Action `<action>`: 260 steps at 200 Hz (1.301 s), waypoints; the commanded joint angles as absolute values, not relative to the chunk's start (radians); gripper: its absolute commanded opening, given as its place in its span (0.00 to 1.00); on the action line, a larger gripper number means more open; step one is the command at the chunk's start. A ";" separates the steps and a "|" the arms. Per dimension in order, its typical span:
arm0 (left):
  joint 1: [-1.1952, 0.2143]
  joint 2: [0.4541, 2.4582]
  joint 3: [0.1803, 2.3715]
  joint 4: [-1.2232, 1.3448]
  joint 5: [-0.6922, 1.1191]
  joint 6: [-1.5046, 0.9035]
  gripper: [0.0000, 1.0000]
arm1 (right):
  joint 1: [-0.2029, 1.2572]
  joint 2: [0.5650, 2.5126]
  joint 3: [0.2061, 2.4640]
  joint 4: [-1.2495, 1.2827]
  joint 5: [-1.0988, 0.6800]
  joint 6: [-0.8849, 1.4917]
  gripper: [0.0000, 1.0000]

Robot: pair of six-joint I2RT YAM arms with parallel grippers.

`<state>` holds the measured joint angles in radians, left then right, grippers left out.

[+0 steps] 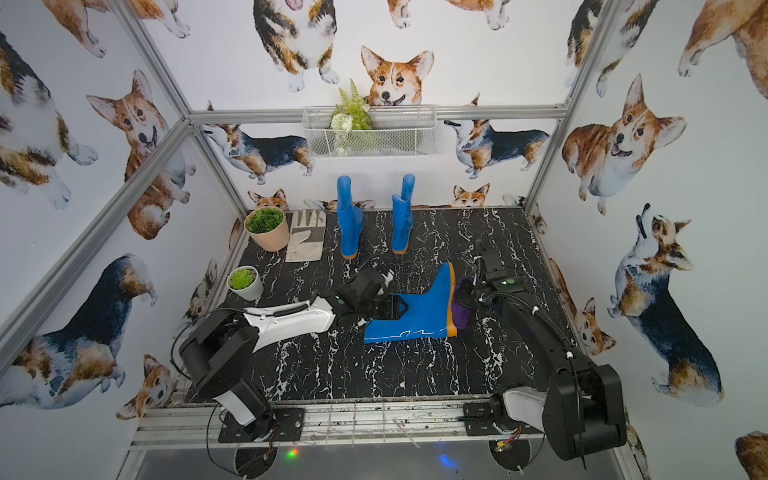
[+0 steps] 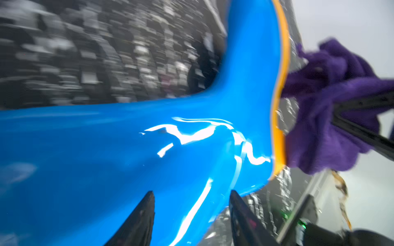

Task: Wipe the rubber boots with a cloth
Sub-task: Adjust the rubber boot at the center of the board, then wipe the dirt off the rubber boot.

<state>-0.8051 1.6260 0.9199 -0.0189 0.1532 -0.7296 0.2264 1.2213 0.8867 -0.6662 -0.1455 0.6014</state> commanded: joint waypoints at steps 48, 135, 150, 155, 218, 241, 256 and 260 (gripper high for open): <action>-0.575 1.564 0.712 -0.018 0.352 -0.705 0.59 | 0.310 1.132 0.979 -0.648 -0.056 0.629 0.00; -0.574 1.764 0.648 0.450 0.556 -0.909 0.38 | 0.635 1.428 1.098 -0.598 -0.042 0.685 0.00; -0.573 1.748 0.640 0.446 0.552 -0.907 0.23 | 0.658 1.471 1.131 -0.589 -0.053 0.684 0.00; -0.573 1.740 0.638 0.440 0.547 -0.905 0.19 | 0.669 1.488 1.144 -0.586 -0.056 0.683 0.00; -0.575 1.667 0.605 0.369 0.505 -0.892 0.00 | 0.835 1.786 1.416 -0.584 -0.166 0.553 0.00; -0.574 1.666 0.595 0.370 0.506 -0.900 0.00 | 0.844 1.895 1.502 -0.659 -0.198 0.487 0.00; -0.575 1.632 0.589 0.365 0.502 -0.899 0.00 | 0.825 1.923 1.504 -0.715 -0.175 0.447 0.00; -0.575 1.629 0.588 0.363 0.500 -0.898 0.00 | 0.815 1.923 1.495 -0.726 -0.171 0.438 0.00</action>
<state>-0.5758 1.6642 0.5949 0.3740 0.5144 -0.8902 0.8417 1.8946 1.4910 -0.6121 -0.1768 0.5285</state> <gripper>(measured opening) 0.087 0.105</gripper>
